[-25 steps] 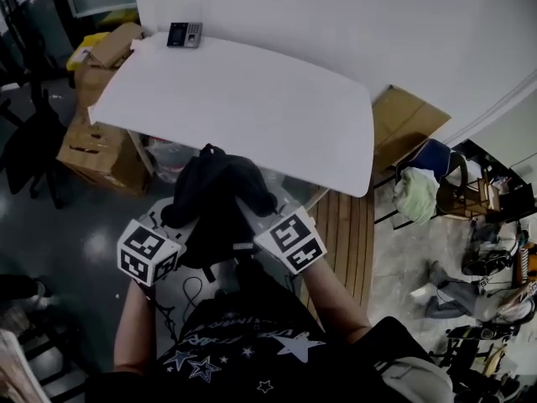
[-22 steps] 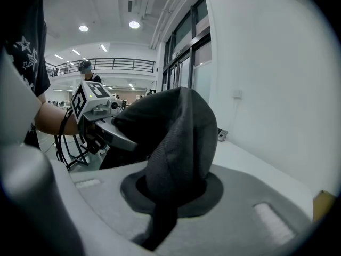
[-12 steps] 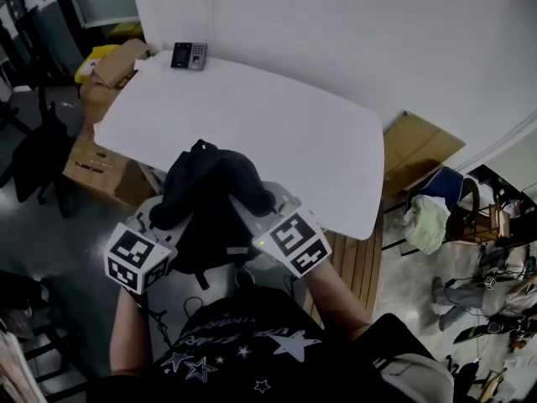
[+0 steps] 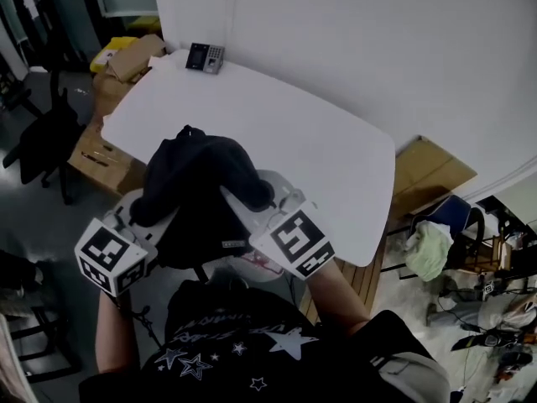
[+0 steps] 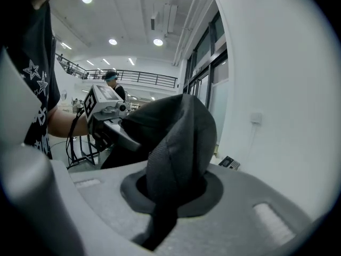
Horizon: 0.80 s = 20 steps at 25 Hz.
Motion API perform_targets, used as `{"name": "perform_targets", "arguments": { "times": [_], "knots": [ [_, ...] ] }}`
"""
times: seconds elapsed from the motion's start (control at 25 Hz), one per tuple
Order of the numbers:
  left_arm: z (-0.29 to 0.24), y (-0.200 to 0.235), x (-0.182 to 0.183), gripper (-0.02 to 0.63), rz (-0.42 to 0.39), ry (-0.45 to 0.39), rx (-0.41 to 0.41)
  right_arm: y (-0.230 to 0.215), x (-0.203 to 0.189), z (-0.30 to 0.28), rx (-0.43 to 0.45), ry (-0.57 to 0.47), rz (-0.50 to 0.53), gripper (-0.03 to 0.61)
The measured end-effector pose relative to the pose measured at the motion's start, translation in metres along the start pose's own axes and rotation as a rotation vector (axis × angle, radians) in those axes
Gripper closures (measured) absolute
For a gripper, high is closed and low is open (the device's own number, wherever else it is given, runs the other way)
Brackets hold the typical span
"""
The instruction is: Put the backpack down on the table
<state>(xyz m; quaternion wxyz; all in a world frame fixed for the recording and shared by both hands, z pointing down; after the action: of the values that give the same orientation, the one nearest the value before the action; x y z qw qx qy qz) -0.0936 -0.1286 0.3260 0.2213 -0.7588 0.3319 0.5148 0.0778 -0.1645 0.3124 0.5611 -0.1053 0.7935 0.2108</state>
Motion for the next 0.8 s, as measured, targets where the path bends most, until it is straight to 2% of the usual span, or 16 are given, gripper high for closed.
{"name": "perform_targets", "arguments": {
  "times": [0.16, 0.28, 0.8],
  "knots": [
    [-0.010, 0.020, 0.010, 0.561, -0.009, -0.049, 0.033, -0.019, 0.006, -0.016, -0.036, -0.019, 0.026, 0.548],
    [-0.018, 0.042, 0.017, 0.561, -0.033, -0.056, 0.038, -0.030, 0.010, -0.032, -0.067, -0.012, 0.025, 0.548],
    [-0.058, 0.169, 0.040, 0.561, -0.101, -0.097, -0.153, -0.091, 0.036, -0.119, -0.243, 0.025, 0.007, 0.548]
  ]
}}
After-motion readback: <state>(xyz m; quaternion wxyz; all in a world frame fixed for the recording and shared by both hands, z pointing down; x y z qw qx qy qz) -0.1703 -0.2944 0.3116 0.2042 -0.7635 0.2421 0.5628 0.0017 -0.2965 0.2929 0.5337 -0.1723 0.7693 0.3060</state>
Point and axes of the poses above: the fingertips, and each gripper's own axes: z backward along the fingers, y to its left, x out of its top, the point moved 7 cm from there along z, backward along the fingers, and after that the axes turned 2 degrees about z, right-handed, at the moved point
